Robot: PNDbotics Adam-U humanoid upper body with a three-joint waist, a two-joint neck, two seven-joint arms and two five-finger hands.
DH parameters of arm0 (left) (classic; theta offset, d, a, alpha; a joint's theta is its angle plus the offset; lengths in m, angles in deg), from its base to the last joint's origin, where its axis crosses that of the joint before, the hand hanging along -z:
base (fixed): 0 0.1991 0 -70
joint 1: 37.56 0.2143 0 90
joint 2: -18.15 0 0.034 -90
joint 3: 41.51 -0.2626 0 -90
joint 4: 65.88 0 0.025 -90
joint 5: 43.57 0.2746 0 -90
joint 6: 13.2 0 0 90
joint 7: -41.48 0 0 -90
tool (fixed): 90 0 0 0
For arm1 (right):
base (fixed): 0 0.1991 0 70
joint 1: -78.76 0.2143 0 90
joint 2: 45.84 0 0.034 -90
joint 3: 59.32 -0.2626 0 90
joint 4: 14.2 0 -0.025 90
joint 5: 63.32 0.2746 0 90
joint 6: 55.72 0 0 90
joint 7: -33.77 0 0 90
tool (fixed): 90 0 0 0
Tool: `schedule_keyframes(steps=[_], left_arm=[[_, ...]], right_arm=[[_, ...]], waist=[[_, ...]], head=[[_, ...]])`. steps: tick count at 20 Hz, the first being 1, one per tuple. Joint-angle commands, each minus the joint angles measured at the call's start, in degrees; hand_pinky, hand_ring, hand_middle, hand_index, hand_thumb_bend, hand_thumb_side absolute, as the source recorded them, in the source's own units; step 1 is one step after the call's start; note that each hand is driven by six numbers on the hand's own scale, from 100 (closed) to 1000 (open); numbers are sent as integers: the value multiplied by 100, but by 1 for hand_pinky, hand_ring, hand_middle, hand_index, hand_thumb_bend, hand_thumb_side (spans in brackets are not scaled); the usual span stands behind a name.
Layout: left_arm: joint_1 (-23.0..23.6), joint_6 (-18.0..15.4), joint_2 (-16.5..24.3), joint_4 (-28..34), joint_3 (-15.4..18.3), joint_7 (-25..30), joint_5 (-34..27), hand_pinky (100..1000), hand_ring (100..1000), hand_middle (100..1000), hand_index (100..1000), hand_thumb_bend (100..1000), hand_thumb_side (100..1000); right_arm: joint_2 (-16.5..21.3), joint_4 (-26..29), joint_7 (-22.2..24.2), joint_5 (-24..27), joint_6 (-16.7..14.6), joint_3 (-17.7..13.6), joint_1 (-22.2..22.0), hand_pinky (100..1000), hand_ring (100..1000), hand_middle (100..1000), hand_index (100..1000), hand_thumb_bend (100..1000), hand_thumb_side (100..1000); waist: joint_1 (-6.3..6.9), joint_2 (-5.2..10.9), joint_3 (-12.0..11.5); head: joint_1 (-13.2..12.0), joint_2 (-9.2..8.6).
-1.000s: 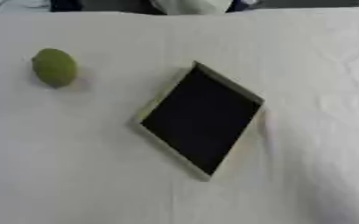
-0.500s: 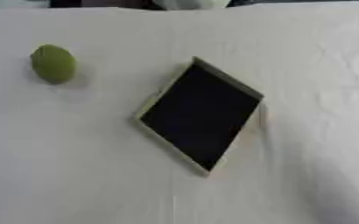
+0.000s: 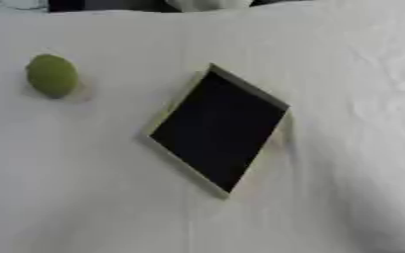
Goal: Pick up objects on the table and place them in the box.
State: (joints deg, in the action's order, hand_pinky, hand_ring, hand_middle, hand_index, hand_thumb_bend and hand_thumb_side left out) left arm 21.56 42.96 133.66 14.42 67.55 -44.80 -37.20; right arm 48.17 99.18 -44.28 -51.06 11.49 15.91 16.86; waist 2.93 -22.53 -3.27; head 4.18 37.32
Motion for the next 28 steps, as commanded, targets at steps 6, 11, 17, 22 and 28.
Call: schedule_keyframes(steps=[6, 11, 17, 22, 28], left_arm=[[-961, -654, 763, -1670, -841, 710, 1196, 764, 780, 785, 893, 100, 274], [-1611, -1170, 551, -2605, -1263, 1036, 1949, 814, 816, 811, 905, 100, 244], [-2204, -1603, 81, -3313, -1499, 1863, 2488, 852, 846, 812, 899, 247, 100], [-2490, -1726, -185, -3516, -1556, 2619, 2610, 865, 856, 806, 875, 356, 100], [-2589, -1810, -270, -3532, -1638, 3392, 2312, 887, 877, 826, 888, 349, 100]], right_arm=[[188, 121, 108, 17, 25, 44, -5, 706, 796, 607, 844, 100, 539], [178, 121, 142, 42, 39, 64, -12, 706, 796, 607, 845, 100, 539], [166, 121, 177, 64, 52, 79, -23, 706, 797, 607, 845, 100, 539], [158, 121, 190, 79, 51, 83, -24, 707, 797, 606, 845, 100, 539], [170, 121, 216, 81, 58, 91, -36, 707, 798, 606, 846, 100, 538]], waist=[[62, 173, 45], [75, 198, 74], [81, 216, 95], [76, 219, 111], [96, 212, 114]], head=[[-69, 30], [-72, 20], [-103, 26], [-150, 58], [-126, 64]])
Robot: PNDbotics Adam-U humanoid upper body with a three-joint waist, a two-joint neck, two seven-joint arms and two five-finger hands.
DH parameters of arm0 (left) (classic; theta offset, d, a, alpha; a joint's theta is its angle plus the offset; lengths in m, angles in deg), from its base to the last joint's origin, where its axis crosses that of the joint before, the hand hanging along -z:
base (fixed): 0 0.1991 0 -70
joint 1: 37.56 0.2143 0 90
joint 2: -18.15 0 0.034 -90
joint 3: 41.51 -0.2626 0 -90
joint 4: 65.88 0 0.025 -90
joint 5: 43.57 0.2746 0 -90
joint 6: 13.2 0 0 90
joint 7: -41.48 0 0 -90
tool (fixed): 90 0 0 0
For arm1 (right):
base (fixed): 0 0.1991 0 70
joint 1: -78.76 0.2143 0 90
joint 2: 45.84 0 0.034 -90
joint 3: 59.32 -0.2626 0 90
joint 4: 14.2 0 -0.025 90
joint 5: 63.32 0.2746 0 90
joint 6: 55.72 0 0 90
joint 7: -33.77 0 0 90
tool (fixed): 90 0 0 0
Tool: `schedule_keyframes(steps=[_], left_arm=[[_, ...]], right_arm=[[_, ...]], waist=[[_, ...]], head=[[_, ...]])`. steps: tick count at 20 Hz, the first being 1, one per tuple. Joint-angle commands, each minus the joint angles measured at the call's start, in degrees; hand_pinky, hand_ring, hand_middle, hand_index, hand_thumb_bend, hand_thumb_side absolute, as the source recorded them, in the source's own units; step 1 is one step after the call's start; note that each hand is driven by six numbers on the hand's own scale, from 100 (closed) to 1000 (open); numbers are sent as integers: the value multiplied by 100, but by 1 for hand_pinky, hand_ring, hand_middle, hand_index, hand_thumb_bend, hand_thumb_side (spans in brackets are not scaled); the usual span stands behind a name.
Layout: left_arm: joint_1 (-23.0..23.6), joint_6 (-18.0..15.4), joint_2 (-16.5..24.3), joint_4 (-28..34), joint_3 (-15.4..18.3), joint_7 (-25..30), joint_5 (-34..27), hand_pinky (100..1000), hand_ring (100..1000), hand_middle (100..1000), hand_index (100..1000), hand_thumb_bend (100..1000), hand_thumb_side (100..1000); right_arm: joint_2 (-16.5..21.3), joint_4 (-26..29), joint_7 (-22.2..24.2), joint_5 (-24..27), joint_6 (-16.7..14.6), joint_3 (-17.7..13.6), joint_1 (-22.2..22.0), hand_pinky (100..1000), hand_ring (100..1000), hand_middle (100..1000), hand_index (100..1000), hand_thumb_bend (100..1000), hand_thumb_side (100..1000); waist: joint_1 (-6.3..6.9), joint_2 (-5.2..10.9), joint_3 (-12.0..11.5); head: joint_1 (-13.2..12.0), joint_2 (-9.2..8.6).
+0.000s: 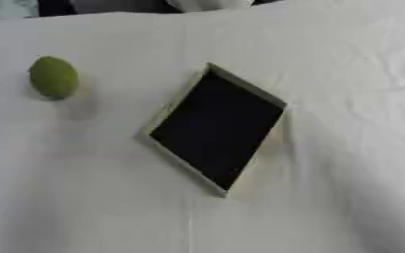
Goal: Pick up objects on the table and place them in the box.
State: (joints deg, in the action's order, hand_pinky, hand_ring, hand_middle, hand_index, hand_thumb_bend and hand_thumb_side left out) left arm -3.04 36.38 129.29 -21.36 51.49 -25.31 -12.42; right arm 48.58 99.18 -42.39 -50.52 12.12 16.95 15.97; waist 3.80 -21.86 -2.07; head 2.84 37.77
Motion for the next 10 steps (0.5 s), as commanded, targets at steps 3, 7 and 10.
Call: schedule_keyframes(steps=[3, 7, 10], left_arm=[[-137, -1154, 204, 118, -136, 2169, -552, 914, 903, 852, 912, 317, 100], [-130, -1155, 225, 253, -349, 2827, -971, 939, 924, 870, 926, 317, 362], [-131, -1155, 186, 317, -508, 2870, -1030, 939, 922, 857, 915, 355, 468]], right_arm=[[147, 121, 41, 28, 1, -6, 42, 707, 798, 606, 846, 100, 538], [159, 121, 62, 33, 6, 6, 35, 707, 799, 606, 846, 100, 538], [157, 121, 79, 39, 8, 15, 35, 707, 799, 605, 846, 100, 537]], waist=[[33, 152, -12], [48, 156, -5], [49, 153, 9]], head=[[33, 18], [22, 7], [13, 9]])
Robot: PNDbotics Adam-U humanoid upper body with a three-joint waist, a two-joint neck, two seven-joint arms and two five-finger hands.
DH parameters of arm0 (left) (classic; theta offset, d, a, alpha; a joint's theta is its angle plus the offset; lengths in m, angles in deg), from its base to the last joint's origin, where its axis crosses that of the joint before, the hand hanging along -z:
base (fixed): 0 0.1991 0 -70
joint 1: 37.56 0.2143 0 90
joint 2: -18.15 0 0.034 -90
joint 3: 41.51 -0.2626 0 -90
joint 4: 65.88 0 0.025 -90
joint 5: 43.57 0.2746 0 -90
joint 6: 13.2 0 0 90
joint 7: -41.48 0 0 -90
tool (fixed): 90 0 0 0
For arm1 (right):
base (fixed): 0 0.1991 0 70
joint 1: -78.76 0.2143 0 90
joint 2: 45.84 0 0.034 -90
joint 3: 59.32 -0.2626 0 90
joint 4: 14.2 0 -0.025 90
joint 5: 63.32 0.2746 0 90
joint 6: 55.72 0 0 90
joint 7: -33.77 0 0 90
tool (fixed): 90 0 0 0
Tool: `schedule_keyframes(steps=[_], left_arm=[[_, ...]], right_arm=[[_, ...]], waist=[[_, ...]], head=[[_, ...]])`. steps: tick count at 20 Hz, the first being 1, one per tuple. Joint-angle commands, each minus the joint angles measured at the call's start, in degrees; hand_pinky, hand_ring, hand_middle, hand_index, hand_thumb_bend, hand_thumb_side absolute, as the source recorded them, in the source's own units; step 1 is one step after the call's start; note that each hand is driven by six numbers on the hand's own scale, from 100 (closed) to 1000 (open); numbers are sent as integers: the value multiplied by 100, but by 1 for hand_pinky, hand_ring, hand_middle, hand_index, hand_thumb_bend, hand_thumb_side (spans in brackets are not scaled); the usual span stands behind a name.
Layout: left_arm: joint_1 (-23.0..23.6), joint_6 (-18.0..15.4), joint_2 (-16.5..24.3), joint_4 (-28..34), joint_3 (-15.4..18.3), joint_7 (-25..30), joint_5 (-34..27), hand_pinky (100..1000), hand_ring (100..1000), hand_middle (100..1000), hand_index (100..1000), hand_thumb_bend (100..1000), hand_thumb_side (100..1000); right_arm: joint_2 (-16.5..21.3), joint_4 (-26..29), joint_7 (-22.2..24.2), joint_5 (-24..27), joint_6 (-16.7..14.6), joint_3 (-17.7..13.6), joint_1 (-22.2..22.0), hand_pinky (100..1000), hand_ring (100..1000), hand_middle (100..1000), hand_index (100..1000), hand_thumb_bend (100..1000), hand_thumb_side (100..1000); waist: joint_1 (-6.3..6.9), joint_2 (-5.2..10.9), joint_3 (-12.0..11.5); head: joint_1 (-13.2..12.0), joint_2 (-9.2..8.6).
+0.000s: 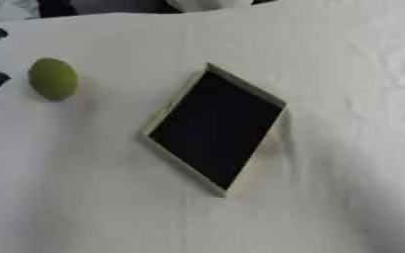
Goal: Pick up objects on the table and place them in the box.
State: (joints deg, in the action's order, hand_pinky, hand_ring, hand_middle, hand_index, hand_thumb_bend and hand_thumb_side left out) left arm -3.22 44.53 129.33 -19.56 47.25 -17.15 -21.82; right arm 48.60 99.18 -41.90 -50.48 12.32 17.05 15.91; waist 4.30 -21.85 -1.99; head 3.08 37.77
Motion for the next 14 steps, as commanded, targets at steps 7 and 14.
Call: schedule_keyframes(steps=[7, 14], left_arm=[[-216, -1970, 50, -41, -119, 2060, 404, 943, 924, 852, 913, 408, 419], [-411, -1970, -247, -370, 105, 2050, 1251, 938, 920, 843, 913, 477, 349]], right_arm=[[134, 121, 46, 60, -6, 12, 62, 707, 799, 605, 847, 100, 536], [106, 121, 65, 83, -4, 22, 77, 707, 800, 605, 847, 100, 538]], waist=[[0, 147, 37], [-17, 144, 65]], head=[[-25, 29], [-50, 21]])
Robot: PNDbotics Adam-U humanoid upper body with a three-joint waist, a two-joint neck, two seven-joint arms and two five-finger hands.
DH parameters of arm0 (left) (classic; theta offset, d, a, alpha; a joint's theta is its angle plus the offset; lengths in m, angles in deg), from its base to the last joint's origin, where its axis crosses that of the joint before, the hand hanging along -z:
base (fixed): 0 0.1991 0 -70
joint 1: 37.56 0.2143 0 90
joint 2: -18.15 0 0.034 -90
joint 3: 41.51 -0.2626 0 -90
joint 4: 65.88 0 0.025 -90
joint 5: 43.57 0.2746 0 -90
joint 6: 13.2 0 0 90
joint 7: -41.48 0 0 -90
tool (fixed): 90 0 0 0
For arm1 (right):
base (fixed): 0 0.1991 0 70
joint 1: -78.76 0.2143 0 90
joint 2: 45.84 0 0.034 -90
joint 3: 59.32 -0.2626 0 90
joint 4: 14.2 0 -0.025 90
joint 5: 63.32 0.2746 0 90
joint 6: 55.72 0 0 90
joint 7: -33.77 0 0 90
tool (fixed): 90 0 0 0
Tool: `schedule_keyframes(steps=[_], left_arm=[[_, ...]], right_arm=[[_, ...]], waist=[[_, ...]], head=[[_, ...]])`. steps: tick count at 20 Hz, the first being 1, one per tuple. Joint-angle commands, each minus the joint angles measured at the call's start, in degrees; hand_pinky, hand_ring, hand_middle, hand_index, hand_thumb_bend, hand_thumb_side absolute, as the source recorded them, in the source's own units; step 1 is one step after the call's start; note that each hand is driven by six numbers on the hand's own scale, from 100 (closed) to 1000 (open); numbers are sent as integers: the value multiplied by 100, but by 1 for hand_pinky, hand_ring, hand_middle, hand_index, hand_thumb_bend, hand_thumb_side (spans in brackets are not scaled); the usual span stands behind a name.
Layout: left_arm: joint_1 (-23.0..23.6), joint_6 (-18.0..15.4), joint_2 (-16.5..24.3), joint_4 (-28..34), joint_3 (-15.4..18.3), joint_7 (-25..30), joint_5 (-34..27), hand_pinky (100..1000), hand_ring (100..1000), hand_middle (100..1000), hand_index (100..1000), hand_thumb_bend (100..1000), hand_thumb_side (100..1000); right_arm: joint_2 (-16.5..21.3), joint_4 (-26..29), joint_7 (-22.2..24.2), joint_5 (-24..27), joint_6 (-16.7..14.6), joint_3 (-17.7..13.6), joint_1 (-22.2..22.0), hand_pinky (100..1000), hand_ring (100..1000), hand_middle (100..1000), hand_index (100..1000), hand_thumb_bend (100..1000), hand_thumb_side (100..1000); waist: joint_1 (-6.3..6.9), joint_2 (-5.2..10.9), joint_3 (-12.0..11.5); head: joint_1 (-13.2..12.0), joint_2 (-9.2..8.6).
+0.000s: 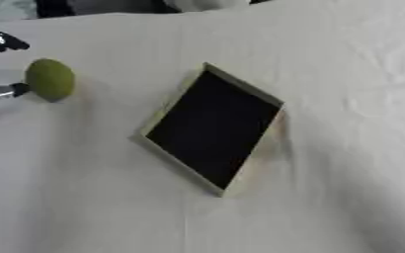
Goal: Pick up objects on the table and place them in the box.
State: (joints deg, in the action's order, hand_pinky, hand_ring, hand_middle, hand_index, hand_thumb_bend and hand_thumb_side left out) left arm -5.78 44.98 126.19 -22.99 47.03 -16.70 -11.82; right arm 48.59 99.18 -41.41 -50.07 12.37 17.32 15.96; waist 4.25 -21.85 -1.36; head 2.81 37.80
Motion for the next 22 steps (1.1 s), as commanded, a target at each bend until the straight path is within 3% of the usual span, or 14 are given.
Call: schedule_keyframes(steps=[1, 4, 6, 7, 12, 14, 16, 17, 18, 22], left_arm=[[-174, -2015, 29, -54, 162, 1963, 377, 937, 919, 842, 912, 478, 341], [-199, -2015, -53, -164, 204, 1754, 769, 927, 914, 835, 910, 494, 283], [-197, -2015, -69, -201, 201, 1562, 1065, 912, 906, 825, 907, 497, 126], [-194, -2015, -74, -219, 207, 1449, 1205, 897, 897, 816, 903, 496, 100], [-186, -2015, -105, -303, 270, 709, 1757, 801, 832, 749, 888, 478, 100], [-182, -2011, -122, -346, 298, 385, 1900, 704, 757, 653, 854, 418, 100], [-171, -1951, -125, -353, 321, -1, 2018, 673, 729, 618, 835, 399, 100], [-169, -1926, -126, -354, 317, -177, 2082, 558, 618, 522, 736, 372, 100], [-182, -1871, -121, -291, 361, -475, 2095, 501, 568, 474, 670, 405, 100], [-164, -1651, -115, 115, 354, -2107, 2478, 423, 487, 408, 578, 551, 100]], right_arm=[[102, 121, 18, 44, -8, -4, 76, 707, 800, 605, 847, 100, 538], [89, 121, 21, 55, -6, -2, 91, 708, 800, 606, 847, 100, 538], [86, 121, 23, 60, -2, 0, 95, 707, 800, 605, 847, 100, 538], [86, 121, 28, 61, 1, 3, 94, 708, 800, 605, 847, 100, 538], [76, 121, 40, 66, 6, 4, 93, 708, 800, 605, 847, 100, 538], [73, 121, 46, 64, 8, 6, 92, 708, 801, 605, 847, 100, 538], [69, 121, 45, 68, 8, 5, 97, 708, 801, 606, 847, 100, 538], [69, 121, 45, 69, 10, 6, 97, 708, 801, 606, 848, 100, 538], [70, 121, 47, 68, 13, 7, 94, 708, 801, 605, 848, 100, 538], [70, 121, 53, 69, 12, 7, 96, 709, 801, 606, 848, 100, 538]], waist=[[-13, 143, 7], [-14, 140, 21], [-11, 139, 24], [-11, 140, 23], [-20, 142, 21], [-22, 142, 19], [-21, 142, 19], [-20, 143, 19], [-19, 145, 13], [-19, 147, 12]], head=[[-30, 18], [-37, 13], [-36, 13], [-35, 12], [-44, -5], [-48, -4], [-47, -2], [-47, -2], [-44, 0], [-51, 2]])
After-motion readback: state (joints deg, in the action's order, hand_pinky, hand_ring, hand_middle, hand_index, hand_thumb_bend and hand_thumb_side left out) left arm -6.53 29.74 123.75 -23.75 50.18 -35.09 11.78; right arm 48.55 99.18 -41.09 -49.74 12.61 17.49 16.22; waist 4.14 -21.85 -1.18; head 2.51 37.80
